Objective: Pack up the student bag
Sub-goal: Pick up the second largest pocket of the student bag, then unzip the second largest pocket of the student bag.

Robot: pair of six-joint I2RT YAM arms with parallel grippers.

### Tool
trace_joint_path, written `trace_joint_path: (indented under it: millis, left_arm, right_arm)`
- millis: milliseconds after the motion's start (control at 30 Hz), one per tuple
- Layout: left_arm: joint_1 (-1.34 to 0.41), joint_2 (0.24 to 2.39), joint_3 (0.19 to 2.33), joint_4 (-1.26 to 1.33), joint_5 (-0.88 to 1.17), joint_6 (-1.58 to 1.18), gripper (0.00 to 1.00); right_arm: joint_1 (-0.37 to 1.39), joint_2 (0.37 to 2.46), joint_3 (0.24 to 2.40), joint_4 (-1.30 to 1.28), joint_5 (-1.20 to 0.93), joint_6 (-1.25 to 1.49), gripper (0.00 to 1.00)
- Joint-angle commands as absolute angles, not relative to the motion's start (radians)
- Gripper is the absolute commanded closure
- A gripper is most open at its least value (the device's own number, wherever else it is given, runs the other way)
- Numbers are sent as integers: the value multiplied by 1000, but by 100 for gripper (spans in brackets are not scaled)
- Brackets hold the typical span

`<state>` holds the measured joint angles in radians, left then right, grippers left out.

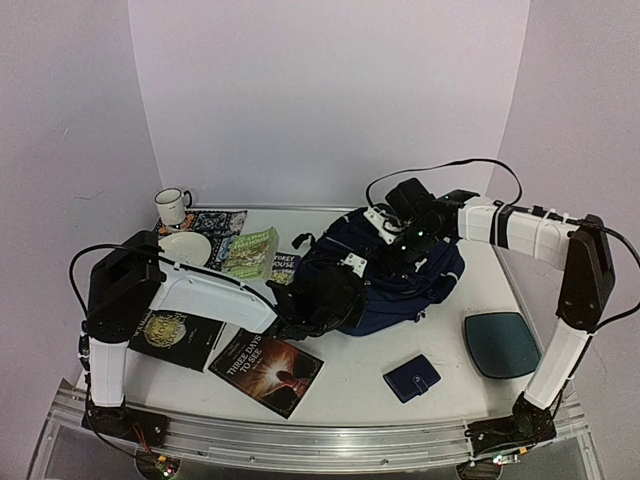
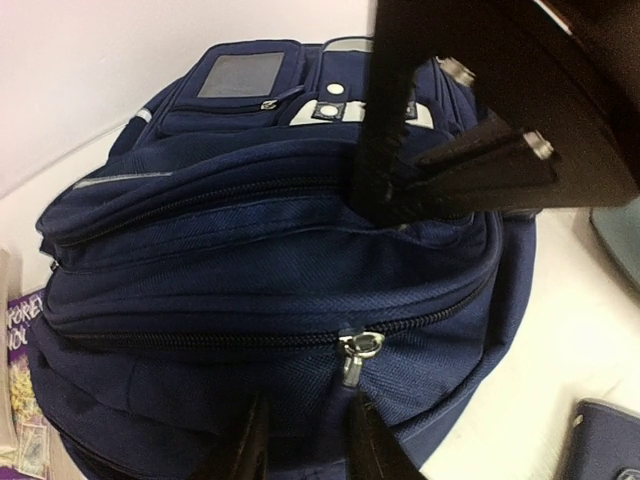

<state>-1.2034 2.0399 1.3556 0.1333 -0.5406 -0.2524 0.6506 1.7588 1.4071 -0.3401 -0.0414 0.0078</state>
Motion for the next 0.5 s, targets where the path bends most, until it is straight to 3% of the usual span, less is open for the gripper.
trace_joint_path:
  millis: [0,100,467]
  left_arm:
    - [-1201,1993,1344,160,-573,-227,91]
    - [-1196,1964,1324,158,-568,-207,100]
    - [-1033,1798,1167,107,-380,-236,100]
  right_arm:
    - [655,1711,1454,-319,-50,8,100]
    - [652,1703,1438,-321,-31,-40,100]
    - [504,1574,1338,-317,-110,-137,100]
